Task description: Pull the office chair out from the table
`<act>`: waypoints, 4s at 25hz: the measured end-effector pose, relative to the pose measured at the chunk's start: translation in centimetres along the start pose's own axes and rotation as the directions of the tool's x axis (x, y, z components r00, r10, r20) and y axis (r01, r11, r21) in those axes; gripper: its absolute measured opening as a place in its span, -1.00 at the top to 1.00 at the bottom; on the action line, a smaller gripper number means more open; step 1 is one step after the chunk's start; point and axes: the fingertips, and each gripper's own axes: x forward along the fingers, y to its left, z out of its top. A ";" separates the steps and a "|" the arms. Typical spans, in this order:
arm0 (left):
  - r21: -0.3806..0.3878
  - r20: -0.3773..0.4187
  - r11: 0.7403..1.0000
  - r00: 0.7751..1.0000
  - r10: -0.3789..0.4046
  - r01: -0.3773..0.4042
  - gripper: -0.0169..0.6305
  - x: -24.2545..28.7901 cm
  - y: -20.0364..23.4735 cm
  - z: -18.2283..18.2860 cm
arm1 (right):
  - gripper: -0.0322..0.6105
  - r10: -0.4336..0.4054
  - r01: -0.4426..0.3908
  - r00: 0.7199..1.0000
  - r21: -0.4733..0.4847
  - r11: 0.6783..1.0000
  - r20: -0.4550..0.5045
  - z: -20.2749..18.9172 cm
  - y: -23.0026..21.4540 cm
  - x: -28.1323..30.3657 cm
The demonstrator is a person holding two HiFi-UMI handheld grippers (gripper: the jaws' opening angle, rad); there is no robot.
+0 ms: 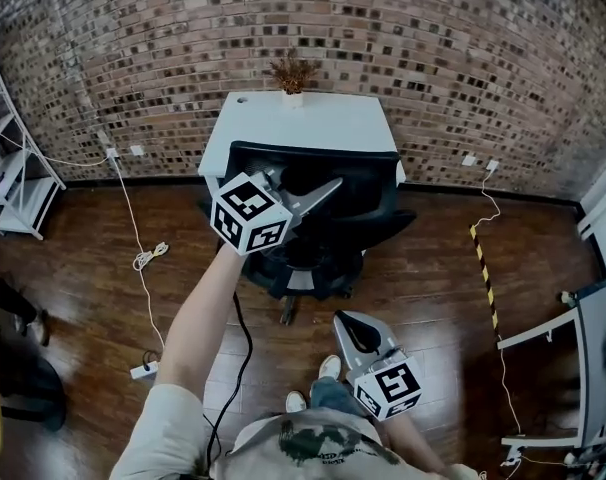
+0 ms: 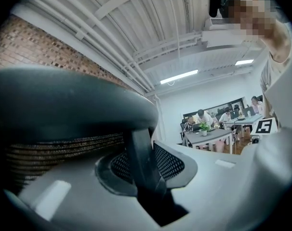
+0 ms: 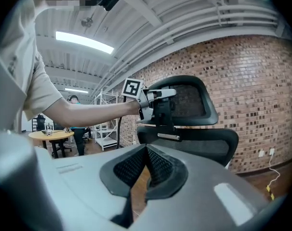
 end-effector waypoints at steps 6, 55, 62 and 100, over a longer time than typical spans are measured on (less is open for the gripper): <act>0.001 0.003 1.000 1.000 0.002 -0.002 0.59 -2.7 -3.7 0.2 | 0.90 0.026 -0.026 1.000 -0.029 0.999 0.010 0.4 2.5 -2.1; -0.020 -0.006 0.999 0.999 0.048 -0.048 0.59 -16.0 -36.5 5.4 | 0.90 0.053 -0.049 0.997 -0.057 0.997 0.064 -2.0 27.6 -29.9; 0.004 -0.005 0.993 0.993 0.122 -0.122 0.50 -16.4 -37.4 4.8 | 0.90 -0.038 0.042 0.997 -0.059 0.997 0.073 -2.8 28.1 -33.4; -0.225 0.063 0.911 0.927 0.369 -0.347 0.51 -37.7 -59.0 0.5 | 0.91 -0.037 0.048 0.996 -0.147 0.988 0.076 -1.7 38.4 -41.7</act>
